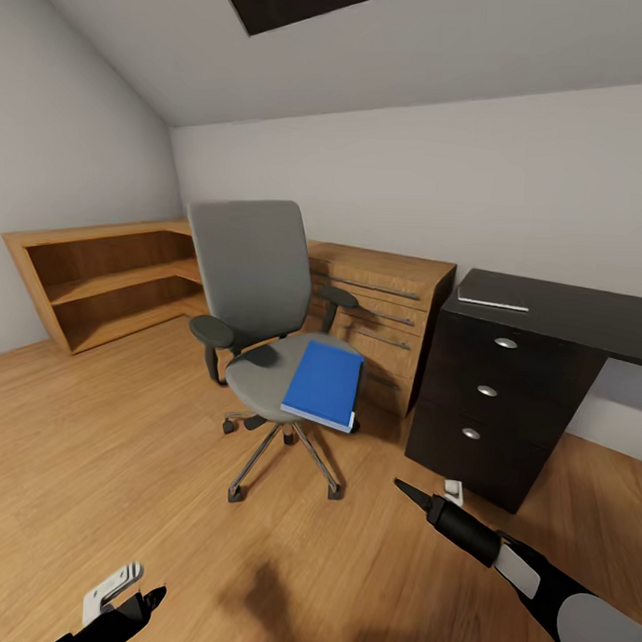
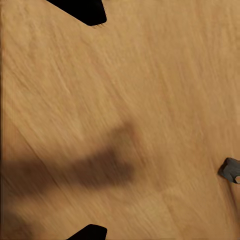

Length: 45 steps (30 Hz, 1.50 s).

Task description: In the bedroom, organize the workspace by keeping the computer under the desk, ensuring the monitor is on the desk, placing the keyboard on the desk next to the monitor, placing the mouse on the desk next to the keyboard, moving the folder from the swivel chair onto the desk next to the mouse, stacking the notebook on top of the folder with the pen on top of the notebook, and positioning the swivel chair next to the desk.

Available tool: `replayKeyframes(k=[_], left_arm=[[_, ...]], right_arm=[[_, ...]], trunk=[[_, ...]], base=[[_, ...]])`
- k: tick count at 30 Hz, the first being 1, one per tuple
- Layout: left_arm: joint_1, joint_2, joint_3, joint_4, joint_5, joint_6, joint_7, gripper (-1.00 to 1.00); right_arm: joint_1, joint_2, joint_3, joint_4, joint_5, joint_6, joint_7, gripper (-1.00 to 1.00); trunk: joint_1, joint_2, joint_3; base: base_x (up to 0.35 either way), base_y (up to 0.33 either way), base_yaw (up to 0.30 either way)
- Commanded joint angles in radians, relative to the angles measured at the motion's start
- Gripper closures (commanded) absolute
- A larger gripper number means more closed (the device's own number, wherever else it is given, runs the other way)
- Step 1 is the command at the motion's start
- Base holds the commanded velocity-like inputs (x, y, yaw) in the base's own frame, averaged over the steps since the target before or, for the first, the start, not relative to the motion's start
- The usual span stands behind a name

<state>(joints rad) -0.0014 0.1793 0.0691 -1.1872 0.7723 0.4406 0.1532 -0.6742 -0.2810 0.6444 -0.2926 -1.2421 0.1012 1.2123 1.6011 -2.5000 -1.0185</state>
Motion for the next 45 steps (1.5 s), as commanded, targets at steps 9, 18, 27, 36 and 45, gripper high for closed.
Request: replayKeyframes(k=[9, 18, 27, 36, 45], left_arm=[[0.000, 0.000, 0.000, 0.002, 0.010, 0.004, 0.008, -1.00], [0.000, 0.000, 0.000, 0.022, 0.011, 0.004, 0.005, -1.00], [0.000, 0.001, 0.000, 0.053, 0.009, 0.004, -0.018, -1.00], [-0.001, 0.002, 0.000, 0.061, 0.009, -0.044, -0.032, -1.00], [0.000, 0.002, -0.004, 0.083, 0.009, -0.097, -0.033, -1.00]], right_arm=[[-0.001, -0.025, 0.006, 0.000, -0.015, 0.016, 0.053, -1.00], [-0.001, -0.033, 0.002, 0.000, -0.016, 0.108, 0.074, -1.00], [-0.001, -0.033, -0.035, 0.000, -0.017, 0.184, 0.076, -1.00], [-0.001, -0.033, -0.063, 0.000, -0.016, 0.212, 0.076, -1.00], [-0.001, -0.032, -0.067, 0.000, -0.016, 0.216, 0.076, -1.00]], trunk=[[0.003, -0.002, -0.028], [0.003, -0.002, -0.028], [0.003, -0.002, -0.028], [0.003, -0.002, -0.028], [0.003, -0.002, -0.028]], base=[[0.000, 0.000, 0.000], [0.000, 0.000, 0.000], [0.007, 0.000, 0.000], [0.185, 0.000, 0.000], [0.308, 0.000, 0.000]])
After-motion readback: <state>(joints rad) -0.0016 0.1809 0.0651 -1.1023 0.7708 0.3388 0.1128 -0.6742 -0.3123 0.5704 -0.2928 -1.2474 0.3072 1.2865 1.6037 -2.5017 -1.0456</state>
